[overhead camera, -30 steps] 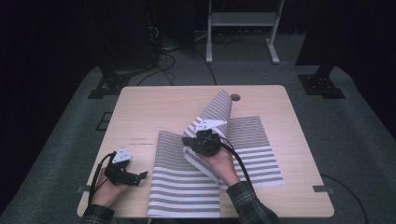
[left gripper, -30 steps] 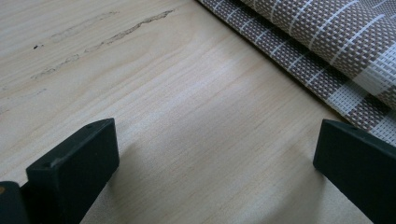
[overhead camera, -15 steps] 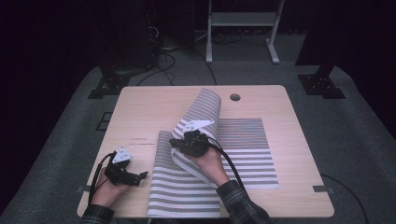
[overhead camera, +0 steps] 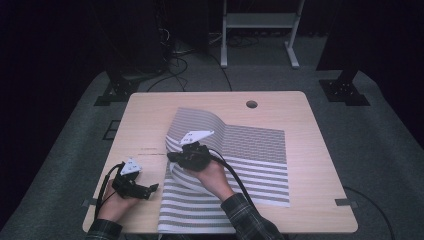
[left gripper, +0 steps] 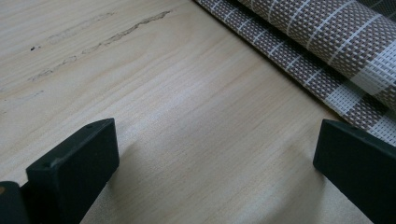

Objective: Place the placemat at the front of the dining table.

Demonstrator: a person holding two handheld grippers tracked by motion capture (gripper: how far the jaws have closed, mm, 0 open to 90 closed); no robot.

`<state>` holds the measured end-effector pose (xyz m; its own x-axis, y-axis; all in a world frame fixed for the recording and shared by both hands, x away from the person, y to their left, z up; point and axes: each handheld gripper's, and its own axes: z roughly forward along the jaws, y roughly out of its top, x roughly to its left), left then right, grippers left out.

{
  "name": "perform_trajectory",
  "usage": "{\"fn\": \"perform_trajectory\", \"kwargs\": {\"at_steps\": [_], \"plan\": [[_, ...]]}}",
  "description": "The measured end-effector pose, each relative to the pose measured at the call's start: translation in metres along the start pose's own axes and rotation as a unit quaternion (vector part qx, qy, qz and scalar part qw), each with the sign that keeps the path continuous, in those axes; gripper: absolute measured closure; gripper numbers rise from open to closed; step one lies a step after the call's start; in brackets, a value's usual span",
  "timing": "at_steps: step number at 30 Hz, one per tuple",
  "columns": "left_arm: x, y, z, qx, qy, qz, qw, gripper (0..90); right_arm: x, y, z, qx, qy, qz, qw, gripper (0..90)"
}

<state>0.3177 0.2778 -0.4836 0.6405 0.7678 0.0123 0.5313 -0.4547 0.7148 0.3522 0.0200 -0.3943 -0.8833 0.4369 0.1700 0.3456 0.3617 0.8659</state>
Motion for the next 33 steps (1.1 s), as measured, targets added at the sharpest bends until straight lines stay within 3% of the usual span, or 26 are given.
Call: {"fn": "perform_trajectory", "kwargs": {"at_steps": [8, 16, 22, 33], "plan": [[0.000, 0.000, 0.000, 0.000, -0.001, 0.001, 1.0000, 0.0, 0.003, -0.001, 0.008, 0.007, 0.007, -0.002, 1.0000, 87.5], [0.000, 0.000, 0.000, 0.000, -0.001, 0.001, 1.0000, 0.0, 0.001, -0.001, 0.003, 0.005, 0.018, 0.011, 0.9998, 67.6], [0.000, 0.000, 0.000, -0.001, -0.001, 0.000, 1.0000, 0.0, -0.011, -0.005, -0.013, 0.007, 0.000, 0.022, 0.9997, 50.3], [0.000, 0.000, 0.000, 0.000, -0.002, 0.003, 1.0000, 0.0, -0.033, -0.022, -0.062, 0.017, -0.057, 0.036, 0.9976, 40.7]]}}
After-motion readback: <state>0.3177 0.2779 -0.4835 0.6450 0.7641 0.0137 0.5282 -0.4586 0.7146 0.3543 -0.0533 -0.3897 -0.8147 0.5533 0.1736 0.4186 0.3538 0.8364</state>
